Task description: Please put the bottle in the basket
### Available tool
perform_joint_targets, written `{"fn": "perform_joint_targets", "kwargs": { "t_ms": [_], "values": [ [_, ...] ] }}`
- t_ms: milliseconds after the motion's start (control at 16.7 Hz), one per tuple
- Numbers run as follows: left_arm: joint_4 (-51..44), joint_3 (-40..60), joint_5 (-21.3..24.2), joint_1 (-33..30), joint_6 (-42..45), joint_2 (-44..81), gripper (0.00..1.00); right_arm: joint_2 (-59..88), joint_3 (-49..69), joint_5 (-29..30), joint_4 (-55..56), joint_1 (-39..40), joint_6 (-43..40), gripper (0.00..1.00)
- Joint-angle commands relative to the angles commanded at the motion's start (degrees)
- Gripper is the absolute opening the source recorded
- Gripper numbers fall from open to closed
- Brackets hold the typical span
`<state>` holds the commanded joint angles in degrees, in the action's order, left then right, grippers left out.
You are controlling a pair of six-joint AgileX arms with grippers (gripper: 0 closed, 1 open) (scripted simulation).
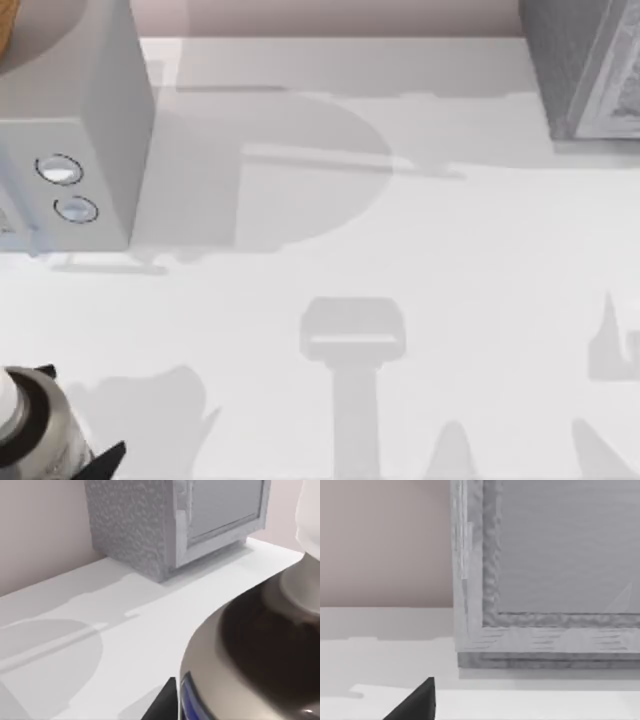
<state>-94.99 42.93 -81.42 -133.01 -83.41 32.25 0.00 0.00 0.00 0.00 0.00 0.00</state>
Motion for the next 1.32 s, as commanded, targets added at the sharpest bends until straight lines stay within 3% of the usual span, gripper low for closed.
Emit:
{"fn": "perform_joint_targets", "kwargs": {
  "t_ms": [180, 540, 720, 960, 1320],
  "values": [
    [-3.99, 0.43, -2.29, -2.02, -2.09, -2.15, 0.0, 0.0, 0.0, 0.0, 0.0, 0.0, 0.0, 1.0],
    [-3.93, 0.24, -2.2, -1.85, -1.97, -1.97, 0.0, 0.0, 0.0, 0.0, 0.0, 0.0, 0.0, 1.0],
    [-1.85, 3.1, 1.07, 1.25, -0.42, -0.82, 0.0, 0.0, 0.0, 0.0, 0.0, 0.0, 0.0, 1.0],
    [4.67, 14.2, 12.76, 13.29, 6.26, 4.94, 0.0, 0.0, 0.0, 0.0, 0.0, 0.0, 0.0, 1.0],
    [17.99, 39.64, 38.67, 45.26, 23.67, 21.33, 0.0, 0.0, 0.0, 0.0, 0.0, 0.0, 0.0, 1.0]
  ]
}}
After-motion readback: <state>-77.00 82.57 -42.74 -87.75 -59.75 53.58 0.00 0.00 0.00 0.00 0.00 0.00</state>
